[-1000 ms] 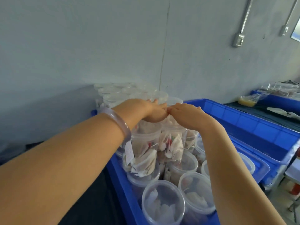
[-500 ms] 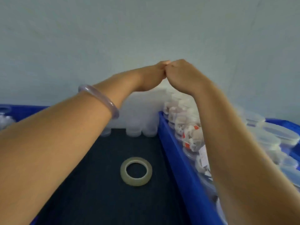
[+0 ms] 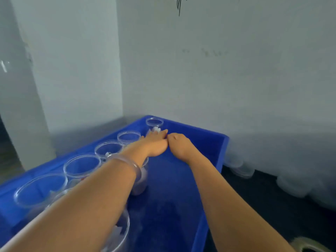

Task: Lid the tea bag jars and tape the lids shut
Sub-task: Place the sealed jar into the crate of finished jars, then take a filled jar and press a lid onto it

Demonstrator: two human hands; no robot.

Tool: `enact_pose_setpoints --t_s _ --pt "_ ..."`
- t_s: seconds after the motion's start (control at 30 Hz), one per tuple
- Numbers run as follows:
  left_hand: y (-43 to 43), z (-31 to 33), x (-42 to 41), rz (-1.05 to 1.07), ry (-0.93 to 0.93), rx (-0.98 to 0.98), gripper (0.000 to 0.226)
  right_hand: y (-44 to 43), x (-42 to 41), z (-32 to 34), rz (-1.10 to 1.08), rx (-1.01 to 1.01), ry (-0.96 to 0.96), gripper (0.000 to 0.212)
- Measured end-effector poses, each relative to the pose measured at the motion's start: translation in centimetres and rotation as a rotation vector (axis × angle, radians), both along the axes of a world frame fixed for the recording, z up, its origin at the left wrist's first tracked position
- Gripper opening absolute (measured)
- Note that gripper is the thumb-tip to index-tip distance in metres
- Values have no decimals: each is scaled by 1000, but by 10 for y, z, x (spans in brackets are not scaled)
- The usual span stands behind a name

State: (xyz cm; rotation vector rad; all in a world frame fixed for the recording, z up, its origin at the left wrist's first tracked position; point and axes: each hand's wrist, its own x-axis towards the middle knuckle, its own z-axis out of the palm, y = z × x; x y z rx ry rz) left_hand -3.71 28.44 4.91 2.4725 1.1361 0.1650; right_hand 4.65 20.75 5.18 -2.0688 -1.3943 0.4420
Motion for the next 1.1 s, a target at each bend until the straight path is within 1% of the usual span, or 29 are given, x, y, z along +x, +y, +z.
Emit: enact_pose_setpoints --t_s 0.03,0.1,0.17,0.23,0.3,0.4,0.47,0.53,0.57,0.63,0.67,0.7,0.73,0.77,0.8,0.83,0.87,0.9,0.97,1.0,1.03,1.1 --pt "13 -5 -7 43 69 32 50 13 -5 -6 25 -19 19 30" --pt "32 -16 -21 85 207 19 45 32 -17 -16 78 -96 62 27" --pt "43 -25 -31 33 292 -12 31 42 -24 -24 102 -129 121 23" --pt "46 -27 -36 -53 322 26 15 43 -26 -28 83 -117 191 26" --pt "44 -24 -37 -103 319 93 9 39 -24 -32 55 -110 289 25" --pt "32 -21 -40 -66 254 181 6 27 -28 -29 101 -102 372 18" --pt "22 -12 -40 -27 165 262 16 15 -30 -19 138 -9 388 20" --pt "12 9 -32 -27 -13 349 24 -4 -24 -3 183 168 397 19" --pt "7 24 -24 -54 -144 355 26 -17 -17 7 188 240 374 29" --pt "-12 53 1 -125 -388 260 23 -50 4 27 159 319 240 73" --pt "-24 65 17 -154 -486 191 21 -67 16 36 118 341 160 87" --pt "-39 72 33 -175 -580 106 18 -86 30 43 56 355 93 95" --pt "-57 75 49 -189 -693 -10 12 -105 45 47 -35 361 47 98" --pt "-77 73 63 -196 -817 -170 8 -126 61 49 -136 385 38 98" --pt "-97 67 78 -200 -942 -397 9 -147 75 47 -245 425 62 94" --pt "-115 56 93 -192 -1035 -642 13 -167 87 42 -345 463 98 89" --pt "-135 39 107 -170 -1093 -827 16 -184 96 33 -419 471 117 84" --pt "-154 18 120 -142 -1124 -916 19 -197 105 22 -459 440 111 81" --pt "-189 -24 141 -72 -1167 -958 24 -215 117 -5 -447 286 75 82" --pt "-201 -44 148 -33 -1183 -961 27 -222 123 -18 -418 209 97 84" --pt "-210 -62 153 3 -1185 -965 28 -229 129 -32 -379 157 156 84" --pt "-215 -82 159 41 -1169 -986 31 -241 147 -50 -322 163 371 73"
